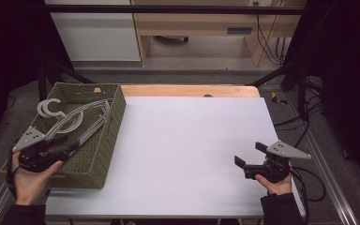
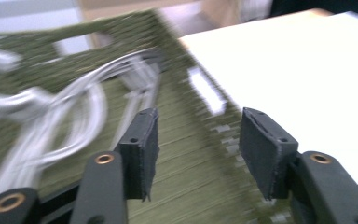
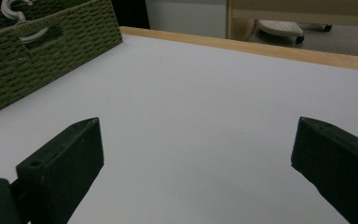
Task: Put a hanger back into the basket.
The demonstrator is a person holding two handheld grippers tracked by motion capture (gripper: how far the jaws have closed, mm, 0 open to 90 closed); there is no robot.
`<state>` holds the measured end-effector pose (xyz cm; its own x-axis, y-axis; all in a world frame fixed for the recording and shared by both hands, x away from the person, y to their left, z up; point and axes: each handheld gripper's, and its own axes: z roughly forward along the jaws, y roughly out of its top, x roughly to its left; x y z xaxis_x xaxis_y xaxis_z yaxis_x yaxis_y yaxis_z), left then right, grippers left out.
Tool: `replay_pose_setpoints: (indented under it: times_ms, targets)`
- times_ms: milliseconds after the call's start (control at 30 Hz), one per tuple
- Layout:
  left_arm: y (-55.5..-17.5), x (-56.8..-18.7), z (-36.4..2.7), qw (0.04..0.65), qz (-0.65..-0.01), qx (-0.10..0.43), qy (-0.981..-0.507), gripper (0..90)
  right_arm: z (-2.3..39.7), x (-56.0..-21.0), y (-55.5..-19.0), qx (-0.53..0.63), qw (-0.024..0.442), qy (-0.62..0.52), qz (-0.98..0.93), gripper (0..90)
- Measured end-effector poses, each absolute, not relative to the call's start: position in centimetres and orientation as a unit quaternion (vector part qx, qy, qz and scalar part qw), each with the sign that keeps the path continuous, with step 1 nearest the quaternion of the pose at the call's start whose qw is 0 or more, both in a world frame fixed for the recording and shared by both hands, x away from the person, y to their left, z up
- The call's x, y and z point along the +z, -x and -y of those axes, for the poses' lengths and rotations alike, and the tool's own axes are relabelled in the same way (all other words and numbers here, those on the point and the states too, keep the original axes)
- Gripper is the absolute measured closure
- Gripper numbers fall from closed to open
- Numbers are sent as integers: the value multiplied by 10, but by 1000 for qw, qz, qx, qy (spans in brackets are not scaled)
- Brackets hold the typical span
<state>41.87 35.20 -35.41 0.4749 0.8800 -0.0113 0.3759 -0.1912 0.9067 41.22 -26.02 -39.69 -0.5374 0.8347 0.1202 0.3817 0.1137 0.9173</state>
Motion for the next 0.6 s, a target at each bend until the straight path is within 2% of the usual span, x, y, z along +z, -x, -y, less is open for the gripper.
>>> replay_pose_setpoints:
  times_ms: [133, 600]
  targets:
    - [-414, -358, -332, 510, -404, 248, -718, 370, 261, -396, -411, 515, 223, -427, -709, 25]
    - [-414, -379, -283, 524, -352, 204, -748, 157, 262, -394, -409, 522, 220, -422, -708, 25]
